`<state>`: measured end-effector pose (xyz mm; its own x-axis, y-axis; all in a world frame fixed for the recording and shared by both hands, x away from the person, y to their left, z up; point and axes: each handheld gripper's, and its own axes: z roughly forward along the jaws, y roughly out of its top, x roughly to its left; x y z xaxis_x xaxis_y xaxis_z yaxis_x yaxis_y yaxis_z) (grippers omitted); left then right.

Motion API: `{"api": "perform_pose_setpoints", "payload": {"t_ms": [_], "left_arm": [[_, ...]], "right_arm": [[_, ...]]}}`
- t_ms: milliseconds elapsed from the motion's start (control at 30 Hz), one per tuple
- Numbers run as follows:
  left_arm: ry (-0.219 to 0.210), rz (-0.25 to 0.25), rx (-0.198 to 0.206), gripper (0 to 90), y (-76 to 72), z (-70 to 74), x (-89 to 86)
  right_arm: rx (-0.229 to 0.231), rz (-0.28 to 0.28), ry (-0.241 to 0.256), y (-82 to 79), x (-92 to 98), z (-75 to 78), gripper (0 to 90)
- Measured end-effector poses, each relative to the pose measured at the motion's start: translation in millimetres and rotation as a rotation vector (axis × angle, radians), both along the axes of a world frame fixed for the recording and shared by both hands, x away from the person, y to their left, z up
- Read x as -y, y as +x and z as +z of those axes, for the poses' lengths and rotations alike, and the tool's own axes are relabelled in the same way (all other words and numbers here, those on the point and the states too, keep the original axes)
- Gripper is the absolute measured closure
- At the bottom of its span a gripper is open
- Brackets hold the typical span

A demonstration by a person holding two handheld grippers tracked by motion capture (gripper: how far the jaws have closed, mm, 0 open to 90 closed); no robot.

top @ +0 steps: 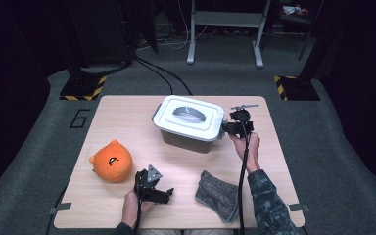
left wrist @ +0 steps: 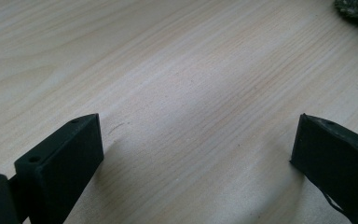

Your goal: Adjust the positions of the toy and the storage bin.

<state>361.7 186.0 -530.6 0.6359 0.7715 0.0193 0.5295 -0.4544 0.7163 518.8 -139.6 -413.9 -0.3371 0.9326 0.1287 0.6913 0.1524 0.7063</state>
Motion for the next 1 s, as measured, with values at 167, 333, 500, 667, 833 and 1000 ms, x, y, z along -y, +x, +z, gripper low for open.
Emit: {"api": "perform_pose_setpoints", "payload": {"t_ms": [167,333,500,667,833,1000], "left_arm": [[-0.002,0.003,0.0,1.7,-0.1,-0.2,0.3],[-0.002,0.004,0.0,1.7,-0.1,-0.2,0.2],[-0.003,0.003,-0.001,1.7,-0.1,-0.3,0.3],[-0.001,0.003,0.001,1.7,0.0,-0.1,0.1],[-0.005,0.003,-0.003,1.7,-0.1,-0.3,0.3],[-0.006,0.004,-0.003,1.7,-0.1,-0.3,0.4]], "right_arm": [[0.004,-0.003,0.006,-6.7,2.1,-0.1,72.1],[-0.002,0.014,0.017,-7.9,7.5,-0.3,60.5],[0.029,0.023,-0.004,-10.1,14.3,5.0,47.3],[0.07,0.081,0.0,-11.9,17.5,16.2,36.5],[0.094,0.189,-0.003,-7.2,7.0,30.2,30.5],[0.078,0.287,-0.018,5.9,-12.1,31.4,20.7]]}}
